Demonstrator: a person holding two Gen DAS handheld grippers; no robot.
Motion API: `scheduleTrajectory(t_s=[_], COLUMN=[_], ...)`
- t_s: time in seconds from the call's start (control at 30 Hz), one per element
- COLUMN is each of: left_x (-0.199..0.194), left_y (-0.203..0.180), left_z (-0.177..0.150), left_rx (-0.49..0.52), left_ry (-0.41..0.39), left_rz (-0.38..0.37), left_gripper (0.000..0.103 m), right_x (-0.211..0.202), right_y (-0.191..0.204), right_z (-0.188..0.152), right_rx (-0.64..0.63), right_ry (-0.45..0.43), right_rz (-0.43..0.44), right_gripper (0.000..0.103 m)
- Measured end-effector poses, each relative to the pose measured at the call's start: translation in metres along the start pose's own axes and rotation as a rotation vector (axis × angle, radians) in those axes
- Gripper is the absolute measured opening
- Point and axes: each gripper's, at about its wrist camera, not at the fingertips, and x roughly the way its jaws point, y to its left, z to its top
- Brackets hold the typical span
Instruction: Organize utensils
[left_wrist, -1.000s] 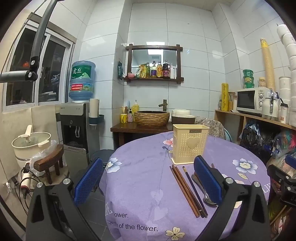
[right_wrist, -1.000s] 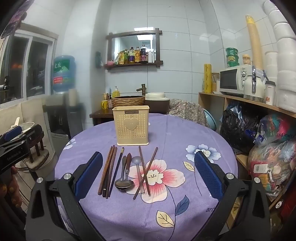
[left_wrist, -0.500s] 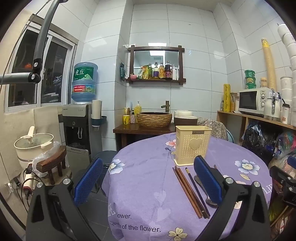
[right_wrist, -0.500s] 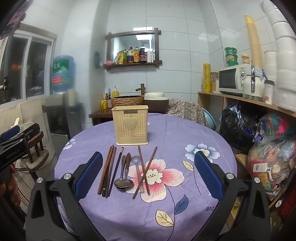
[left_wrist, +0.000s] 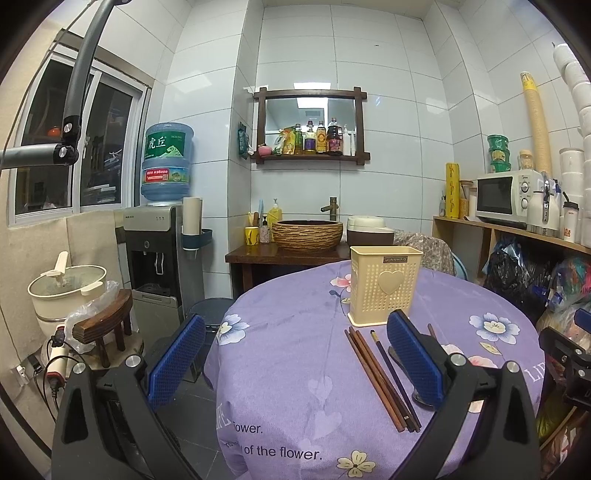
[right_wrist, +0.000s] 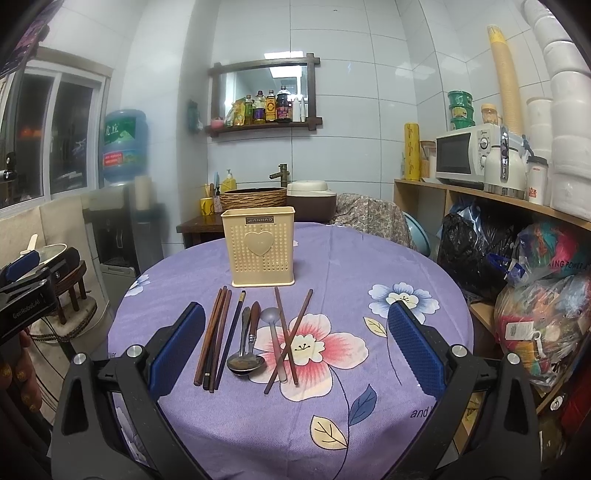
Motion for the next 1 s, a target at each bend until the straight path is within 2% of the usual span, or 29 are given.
scheduleTrajectory(t_s=[1.0], left_x=[0.0017], left_y=[0.0006], left_z=[-0.0022], left_rx=[0.004], left_ry=[0.004], left_rz=[0.0], left_gripper=[0.098], right_x=[0.0005], right_y=[-0.0007], right_z=[-0.0016], right_rx=[0.003], right_ry=[0.002], right_rz=[-0.001], right_gripper=[0.098])
